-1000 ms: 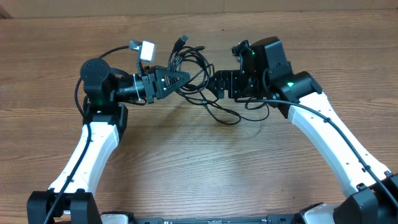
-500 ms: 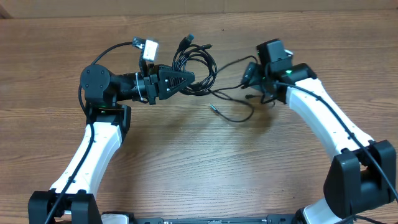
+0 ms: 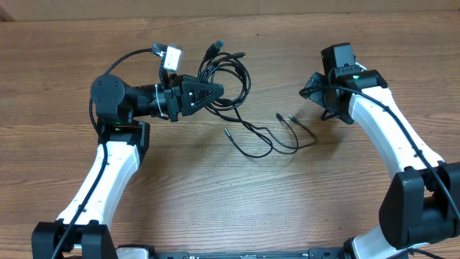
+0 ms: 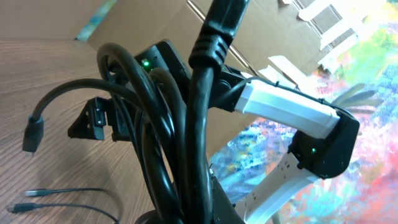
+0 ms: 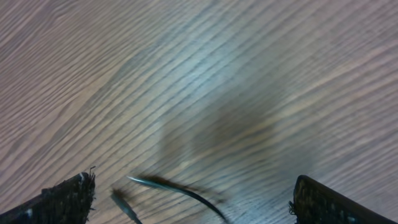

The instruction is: Untangle cables

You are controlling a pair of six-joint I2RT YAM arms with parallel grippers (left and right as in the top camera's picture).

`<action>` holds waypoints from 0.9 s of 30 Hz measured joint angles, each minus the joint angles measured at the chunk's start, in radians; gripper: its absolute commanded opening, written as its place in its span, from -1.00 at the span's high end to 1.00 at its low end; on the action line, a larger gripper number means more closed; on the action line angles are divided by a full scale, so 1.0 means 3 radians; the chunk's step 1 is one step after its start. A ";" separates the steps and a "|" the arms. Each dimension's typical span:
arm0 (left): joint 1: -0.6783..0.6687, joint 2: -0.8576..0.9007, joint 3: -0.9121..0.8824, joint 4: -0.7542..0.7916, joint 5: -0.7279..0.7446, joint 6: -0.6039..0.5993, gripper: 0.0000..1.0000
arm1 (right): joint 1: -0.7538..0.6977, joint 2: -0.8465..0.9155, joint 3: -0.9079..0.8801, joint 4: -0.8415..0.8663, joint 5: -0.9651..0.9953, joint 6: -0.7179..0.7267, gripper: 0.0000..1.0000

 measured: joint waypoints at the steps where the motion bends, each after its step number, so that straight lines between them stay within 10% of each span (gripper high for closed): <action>1: 0.0000 -0.0003 0.0003 -0.0050 -0.0029 -0.0001 0.91 | 0.0001 0.0000 0.0000 0.0060 -0.0094 -0.0121 -1.00; 10: 0.0000 -0.0017 0.0036 -0.1459 -0.1101 -0.0025 0.92 | 0.0000 -0.0126 0.0081 0.0020 -0.1787 -0.1570 -1.00; 18: 0.0000 -0.0017 0.0038 -0.1677 -0.1525 -0.0092 0.91 | 0.0001 -0.0215 0.0102 -0.0184 -0.3499 -0.3147 -0.93; 27: 0.0000 -0.0018 0.0041 -0.2019 -0.1692 -0.0451 0.91 | 0.0145 -0.0215 0.0103 -0.0017 -0.4000 -0.3641 -0.88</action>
